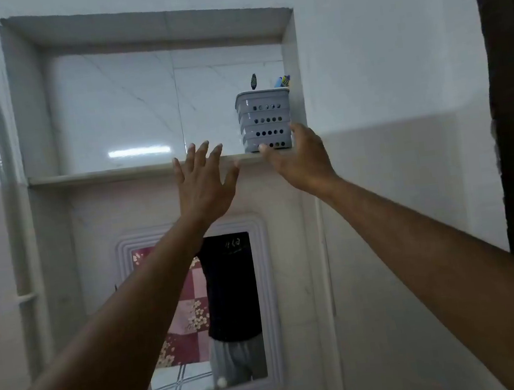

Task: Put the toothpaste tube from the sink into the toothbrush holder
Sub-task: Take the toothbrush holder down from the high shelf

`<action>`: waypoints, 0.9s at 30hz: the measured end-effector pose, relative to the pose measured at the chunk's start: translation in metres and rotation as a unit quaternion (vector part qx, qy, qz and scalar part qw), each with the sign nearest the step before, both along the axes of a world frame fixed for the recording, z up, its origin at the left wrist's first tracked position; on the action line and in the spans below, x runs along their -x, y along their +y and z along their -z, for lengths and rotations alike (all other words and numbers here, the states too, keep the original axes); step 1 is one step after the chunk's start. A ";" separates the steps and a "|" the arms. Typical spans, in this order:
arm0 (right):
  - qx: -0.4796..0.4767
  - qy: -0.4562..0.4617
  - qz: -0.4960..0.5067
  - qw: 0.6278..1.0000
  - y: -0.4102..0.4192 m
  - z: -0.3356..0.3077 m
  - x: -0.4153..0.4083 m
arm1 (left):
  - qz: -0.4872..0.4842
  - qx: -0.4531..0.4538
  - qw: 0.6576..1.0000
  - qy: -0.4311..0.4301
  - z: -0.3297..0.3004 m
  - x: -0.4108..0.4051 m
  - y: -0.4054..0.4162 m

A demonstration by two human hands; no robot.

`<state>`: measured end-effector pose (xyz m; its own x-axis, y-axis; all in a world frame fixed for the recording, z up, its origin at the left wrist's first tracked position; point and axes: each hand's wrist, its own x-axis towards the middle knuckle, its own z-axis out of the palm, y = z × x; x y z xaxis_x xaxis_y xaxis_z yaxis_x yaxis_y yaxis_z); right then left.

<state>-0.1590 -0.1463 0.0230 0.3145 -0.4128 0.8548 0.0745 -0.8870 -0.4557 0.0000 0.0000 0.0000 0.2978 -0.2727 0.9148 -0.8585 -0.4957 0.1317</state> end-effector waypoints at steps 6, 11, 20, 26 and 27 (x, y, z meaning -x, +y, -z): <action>-0.032 -0.009 0.043 0.999 -0.004 -0.021 -0.049 | 0.007 0.035 0.999 -0.019 -0.001 -0.029 -0.017; -0.046 -0.005 0.075 0.996 -0.006 -0.031 -0.074 | 0.012 0.087 0.995 -0.044 0.000 -0.039 -0.022; -0.077 -0.092 0.068 0.990 0.008 -0.023 -0.048 | 0.078 0.114 0.990 0.029 -0.001 -0.020 -0.012; -0.083 -0.178 0.024 0.980 0.038 0.002 0.010 | 0.136 0.130 0.980 0.070 0.024 0.024 0.012; -0.080 -0.184 0.021 0.979 0.042 0.011 0.022 | 0.138 0.122 0.980 0.078 0.033 0.032 0.016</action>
